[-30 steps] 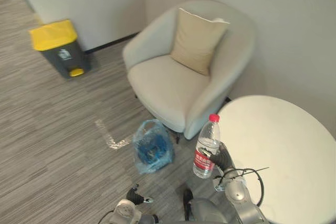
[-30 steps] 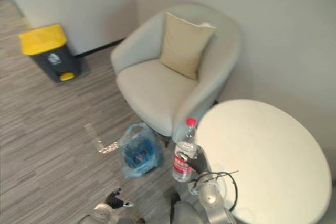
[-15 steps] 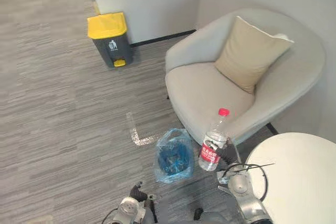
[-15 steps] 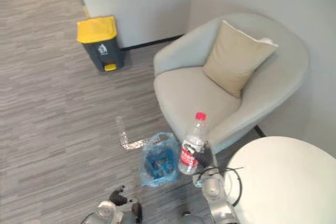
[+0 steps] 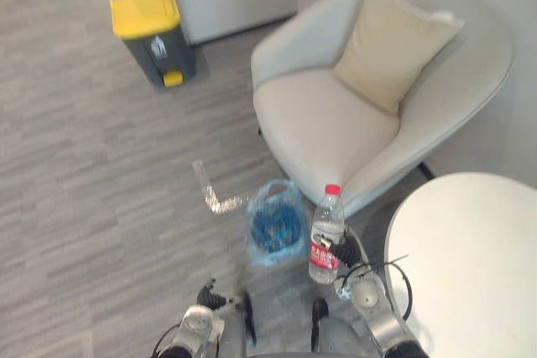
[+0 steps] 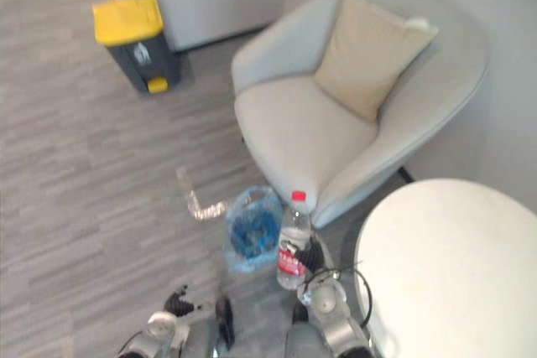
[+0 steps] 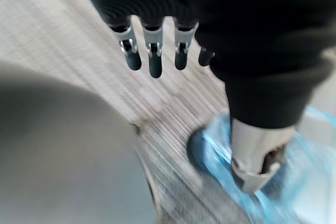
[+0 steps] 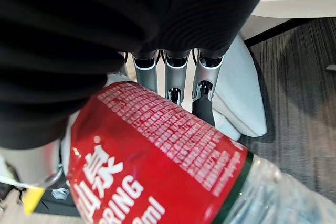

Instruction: Gather rubbish on tea table into small bin, then transfer packed bag to large trash can.

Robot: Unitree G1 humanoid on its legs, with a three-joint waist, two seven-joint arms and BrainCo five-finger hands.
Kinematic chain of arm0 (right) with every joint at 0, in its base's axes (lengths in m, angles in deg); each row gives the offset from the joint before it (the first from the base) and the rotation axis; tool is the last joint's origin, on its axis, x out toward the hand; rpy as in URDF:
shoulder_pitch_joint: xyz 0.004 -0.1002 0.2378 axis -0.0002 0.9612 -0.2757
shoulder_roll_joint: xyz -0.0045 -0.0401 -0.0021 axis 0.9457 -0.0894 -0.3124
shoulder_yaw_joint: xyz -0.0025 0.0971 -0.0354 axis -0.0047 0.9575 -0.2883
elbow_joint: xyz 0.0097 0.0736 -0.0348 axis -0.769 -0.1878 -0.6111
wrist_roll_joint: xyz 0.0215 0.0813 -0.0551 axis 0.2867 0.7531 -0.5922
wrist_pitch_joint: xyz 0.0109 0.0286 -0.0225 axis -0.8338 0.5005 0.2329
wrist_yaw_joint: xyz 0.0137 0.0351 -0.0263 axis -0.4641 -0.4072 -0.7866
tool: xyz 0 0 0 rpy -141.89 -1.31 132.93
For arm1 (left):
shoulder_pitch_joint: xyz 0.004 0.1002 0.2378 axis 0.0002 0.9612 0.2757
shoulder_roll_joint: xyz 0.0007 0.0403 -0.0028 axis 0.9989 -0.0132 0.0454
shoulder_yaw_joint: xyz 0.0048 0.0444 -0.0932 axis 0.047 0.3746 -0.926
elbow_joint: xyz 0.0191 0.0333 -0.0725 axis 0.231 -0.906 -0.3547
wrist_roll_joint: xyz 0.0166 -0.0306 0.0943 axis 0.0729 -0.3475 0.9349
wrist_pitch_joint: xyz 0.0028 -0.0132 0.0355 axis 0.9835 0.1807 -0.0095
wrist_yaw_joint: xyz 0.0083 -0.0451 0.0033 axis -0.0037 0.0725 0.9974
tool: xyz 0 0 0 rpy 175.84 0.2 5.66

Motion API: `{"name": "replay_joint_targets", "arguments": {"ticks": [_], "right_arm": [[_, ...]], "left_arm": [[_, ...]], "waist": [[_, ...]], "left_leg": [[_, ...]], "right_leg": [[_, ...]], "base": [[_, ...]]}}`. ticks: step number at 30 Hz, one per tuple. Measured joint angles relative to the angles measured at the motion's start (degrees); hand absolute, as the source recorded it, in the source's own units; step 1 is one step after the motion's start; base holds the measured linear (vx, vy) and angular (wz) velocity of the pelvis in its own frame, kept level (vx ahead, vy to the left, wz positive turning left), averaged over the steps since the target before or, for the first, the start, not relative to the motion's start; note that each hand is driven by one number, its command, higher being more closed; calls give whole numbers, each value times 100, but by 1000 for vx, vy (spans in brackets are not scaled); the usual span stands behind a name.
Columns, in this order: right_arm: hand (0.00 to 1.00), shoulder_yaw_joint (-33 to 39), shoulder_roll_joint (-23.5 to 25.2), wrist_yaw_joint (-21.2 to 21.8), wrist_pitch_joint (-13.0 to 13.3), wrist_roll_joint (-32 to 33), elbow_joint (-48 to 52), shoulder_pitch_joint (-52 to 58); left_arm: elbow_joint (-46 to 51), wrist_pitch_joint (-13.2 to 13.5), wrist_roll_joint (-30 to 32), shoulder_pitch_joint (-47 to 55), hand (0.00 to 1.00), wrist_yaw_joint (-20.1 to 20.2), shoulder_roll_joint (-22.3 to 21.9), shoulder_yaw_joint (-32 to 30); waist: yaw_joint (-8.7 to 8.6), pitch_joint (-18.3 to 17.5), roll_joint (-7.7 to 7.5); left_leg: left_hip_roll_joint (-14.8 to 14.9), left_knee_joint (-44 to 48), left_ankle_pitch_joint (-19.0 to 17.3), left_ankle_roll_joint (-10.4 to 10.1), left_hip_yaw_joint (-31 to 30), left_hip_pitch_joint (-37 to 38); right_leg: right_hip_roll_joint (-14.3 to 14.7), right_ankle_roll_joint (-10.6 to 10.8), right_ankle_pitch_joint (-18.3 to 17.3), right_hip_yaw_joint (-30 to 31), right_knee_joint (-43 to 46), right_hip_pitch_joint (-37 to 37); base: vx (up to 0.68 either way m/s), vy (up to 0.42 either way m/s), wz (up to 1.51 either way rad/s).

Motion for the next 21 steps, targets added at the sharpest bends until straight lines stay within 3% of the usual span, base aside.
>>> {"name": "replay_joint_targets", "arguments": {"ticks": [2,5,12,21], "right_arm": [[100,-4,-33,-130,-37,0,115,-254],[100,-117,-55,-176,-64,-1,527,-354],[100,-163,-204,-455,-88,7,689,-1210],[100,81,-680,-922,-281,184,-124,-3467]], "left_arm": [[255,5,-141,-240,0,-142,-57,-219],[516,54,-242,-348,0,-215,-188,-452],[948,124,-468,-684,0,-446,-241,-865],[1457,312,-923,-1494,0,-595,-174,-1023]], "waist": [[57,299,2],[106,401,50],[296,458,51],[506,972,38]], "left_leg": [[23,503,-100,2,-46,-750],[32,831,-125,43,-83,-1435],[155,1266,-16,25,-118,-2904],[29,1420,416,244,-227,-4284]], "right_leg": [[-110,14,-255,-2,822,-855],[-186,29,-431,-29,1304,-1576],[-242,-3,-421,-91,1918,-3052],[-506,-69,-438,-291,2521,-4422]], "base": [[-260,34,18],[-197,10,14],[-97,-7,9],[-23,6,22]]}}
